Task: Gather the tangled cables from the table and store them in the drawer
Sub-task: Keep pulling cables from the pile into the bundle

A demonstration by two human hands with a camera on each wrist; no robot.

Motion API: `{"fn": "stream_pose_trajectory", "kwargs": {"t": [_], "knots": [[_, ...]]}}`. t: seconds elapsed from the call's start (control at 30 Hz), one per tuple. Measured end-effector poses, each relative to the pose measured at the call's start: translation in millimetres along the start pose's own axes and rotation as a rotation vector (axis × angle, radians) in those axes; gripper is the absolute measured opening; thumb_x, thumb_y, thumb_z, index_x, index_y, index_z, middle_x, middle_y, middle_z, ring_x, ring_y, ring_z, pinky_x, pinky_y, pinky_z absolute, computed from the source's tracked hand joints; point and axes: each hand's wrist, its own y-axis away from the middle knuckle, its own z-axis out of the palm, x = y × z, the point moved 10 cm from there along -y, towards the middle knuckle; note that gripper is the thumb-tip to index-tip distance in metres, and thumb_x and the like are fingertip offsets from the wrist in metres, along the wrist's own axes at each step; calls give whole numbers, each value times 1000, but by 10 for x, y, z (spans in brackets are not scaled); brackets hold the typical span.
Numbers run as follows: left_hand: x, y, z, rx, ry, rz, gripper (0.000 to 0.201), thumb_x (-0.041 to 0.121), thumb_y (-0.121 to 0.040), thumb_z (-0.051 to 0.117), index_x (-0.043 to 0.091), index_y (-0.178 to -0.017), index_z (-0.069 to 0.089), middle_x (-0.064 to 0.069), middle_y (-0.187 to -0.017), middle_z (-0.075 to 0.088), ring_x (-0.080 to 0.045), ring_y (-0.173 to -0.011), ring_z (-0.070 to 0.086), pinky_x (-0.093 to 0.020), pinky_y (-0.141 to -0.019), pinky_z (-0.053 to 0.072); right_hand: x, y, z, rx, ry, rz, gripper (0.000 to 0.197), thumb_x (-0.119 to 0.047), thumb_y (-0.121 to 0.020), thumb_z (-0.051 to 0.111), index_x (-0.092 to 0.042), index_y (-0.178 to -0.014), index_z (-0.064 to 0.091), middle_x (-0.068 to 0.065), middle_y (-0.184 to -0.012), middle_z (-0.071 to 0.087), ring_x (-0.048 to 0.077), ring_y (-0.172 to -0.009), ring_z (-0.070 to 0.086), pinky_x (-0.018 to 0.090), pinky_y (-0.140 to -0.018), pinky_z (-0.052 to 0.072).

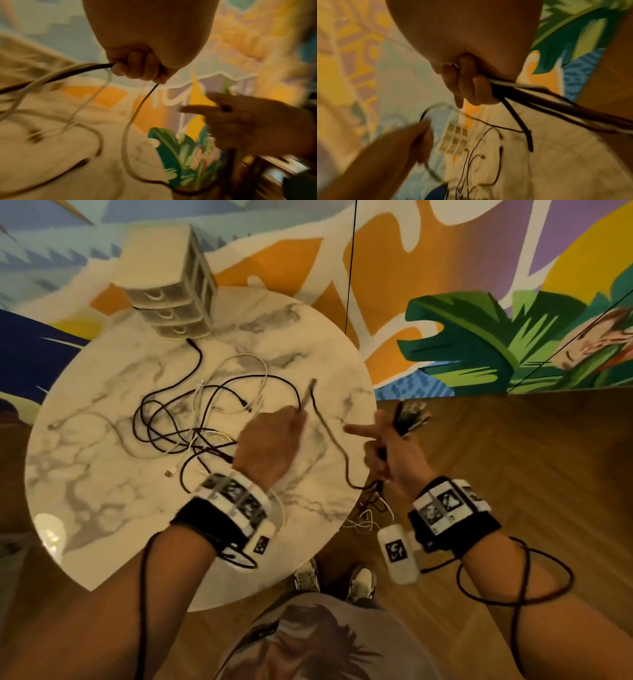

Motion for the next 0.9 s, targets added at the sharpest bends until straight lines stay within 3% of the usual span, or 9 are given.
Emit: {"fn": "stream_pose_trajectory", "kwargs": {"t": [0.07, 0.13, 0.23, 0.37, 0.47, 0.6, 0.73, 0.9], "knots": [[594, 130, 84, -41, -191, 229, 32, 32, -99, 33, 17, -99, 60, -12, -79, 66, -34, -74, 61, -37, -61, 43, -49, 46, 311, -85, 28, -18, 45, -47, -96, 41, -15, -106, 70, -2, -47, 30, 11, -42, 22, 23, -42, 17], [864, 263, 180, -69, -148, 321, 30, 31, -97, 37, 15, -85, 60, -7, -71, 64, -27, -63, 59, -34, -55, 39, -121, 65, 402, -87, 53, -41, 40, -40, -98, 43, -13, -108, 71, -4, -45, 39, 8, -41, 31, 19, -43, 24], [516, 282, 418, -148, 40, 200, 34, 39, -95, 40, 20, -67, 43, 3, -57, 49, -18, -53, 46, -31, -50, 28, -186, 48, 283, -43, 112, -82, 47, -38, -101, 37, -5, -105, 71, -5, -39, 42, 5, -34, 31, 16, -37, 25], [-371, 384, 814, -285, 59, 103, 32, 40, -95, 39, 17, -79, 54, -9, -74, 63, -30, -73, 60, -32, -58, 35, -322, 14, 31, 41, 54, -146, 55, -39, -102, 34, 0, -87, 70, 1, -41, 43, 12, -35, 29, 24, -41, 17], [-790, 260, 538, -143, 65, 82, 40, 42, -88, 35, 13, -85, 62, -12, -78, 66, -31, -75, 62, -33, -60, 40, -411, 51, -10, 61, 44, -173, 57, -41, -101, 34, 0, -76, 65, 5, -45, 49, 15, -39, 33, 24, -41, 20], [-970, -51, -70, 92, 10, 112, 36, 35, -88, 40, 6, -76, 57, -17, -68, 61, -34, -65, 57, -37, -59, 44, -593, 50, -113, 145, -91, -185, 60, -44, -101, 34, -14, -60, 64, 2, -47, 51, 15, -44, 40, 25, -46, 27], [-1209, 86, 16, 43, -126, 155, 47, 43, -90, 35, 7, -77, 63, -14, -64, 64, -33, -61, 61, -35, -59, 44, -869, 68, -249, 193, -252, -254, 64, -43, -100, 35, -19, -46, 61, 0, -48, 51, 12, -41, 40, 24, -45, 25], [-1778, 224, -72, 35, -216, -19, 49, 44, -81, 34, 7, -78, 66, -20, -62, 66, -40, -59, 63, -39, -57, 49, -1204, 63, -799, 279, -567, -416, 60, -42, -102, 29, -15, -56, 57, -1, -39, 40, 11, -35, 26, 19, -42, 19]]}}
